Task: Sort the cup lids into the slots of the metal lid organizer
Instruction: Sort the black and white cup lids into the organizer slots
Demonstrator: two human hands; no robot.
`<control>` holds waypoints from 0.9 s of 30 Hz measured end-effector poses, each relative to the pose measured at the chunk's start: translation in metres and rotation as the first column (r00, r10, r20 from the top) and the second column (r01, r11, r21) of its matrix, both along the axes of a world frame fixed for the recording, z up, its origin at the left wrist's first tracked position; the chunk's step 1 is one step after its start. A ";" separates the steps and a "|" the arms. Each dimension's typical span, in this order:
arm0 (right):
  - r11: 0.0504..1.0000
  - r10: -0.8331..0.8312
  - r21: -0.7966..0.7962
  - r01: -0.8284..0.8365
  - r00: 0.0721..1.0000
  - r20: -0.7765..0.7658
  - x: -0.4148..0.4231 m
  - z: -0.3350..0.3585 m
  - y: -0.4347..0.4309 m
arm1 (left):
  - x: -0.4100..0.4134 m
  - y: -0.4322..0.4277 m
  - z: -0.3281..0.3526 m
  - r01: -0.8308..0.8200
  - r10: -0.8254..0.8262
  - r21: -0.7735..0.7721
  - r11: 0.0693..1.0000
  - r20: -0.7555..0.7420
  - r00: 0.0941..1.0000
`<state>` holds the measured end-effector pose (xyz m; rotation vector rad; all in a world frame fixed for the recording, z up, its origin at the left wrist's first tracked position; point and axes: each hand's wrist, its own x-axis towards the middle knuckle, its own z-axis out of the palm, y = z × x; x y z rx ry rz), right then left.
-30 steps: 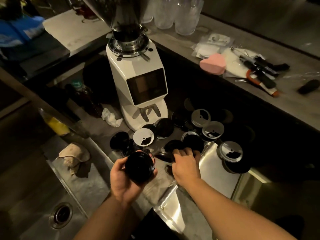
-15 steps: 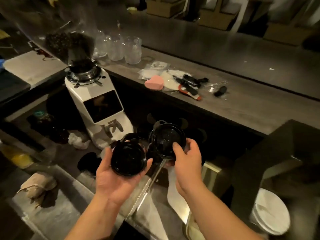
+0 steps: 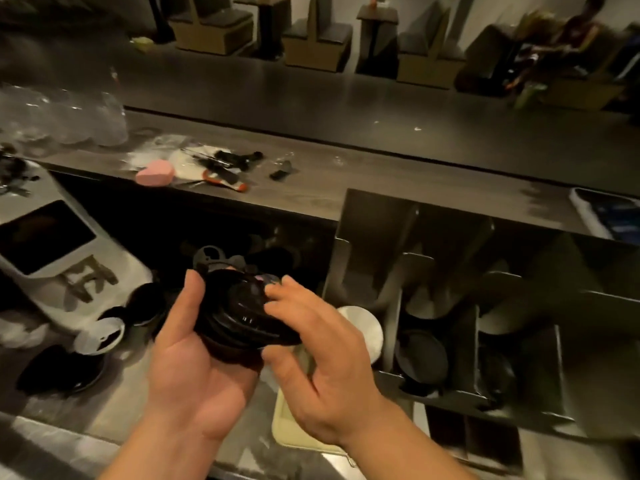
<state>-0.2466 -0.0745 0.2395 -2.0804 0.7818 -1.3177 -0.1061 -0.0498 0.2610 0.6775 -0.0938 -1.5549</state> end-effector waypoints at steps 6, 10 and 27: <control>0.942 -0.112 0.316 0.111 0.994 -0.016 -0.058 0.020 0.017 | -0.066 0.004 0.012 -0.048 0.067 -0.095 0.994 0.205 0.976; 0.831 -0.098 0.545 0.114 0.993 -0.059 -0.102 0.031 0.025 | -0.102 0.006 0.014 0.025 0.007 -0.113 0.993 0.271 0.962; 0.864 -0.302 0.213 0.456 0.808 -0.506 -0.184 0.039 -0.002 | -0.134 0.003 0.002 -0.078 0.089 -0.058 0.995 0.225 0.970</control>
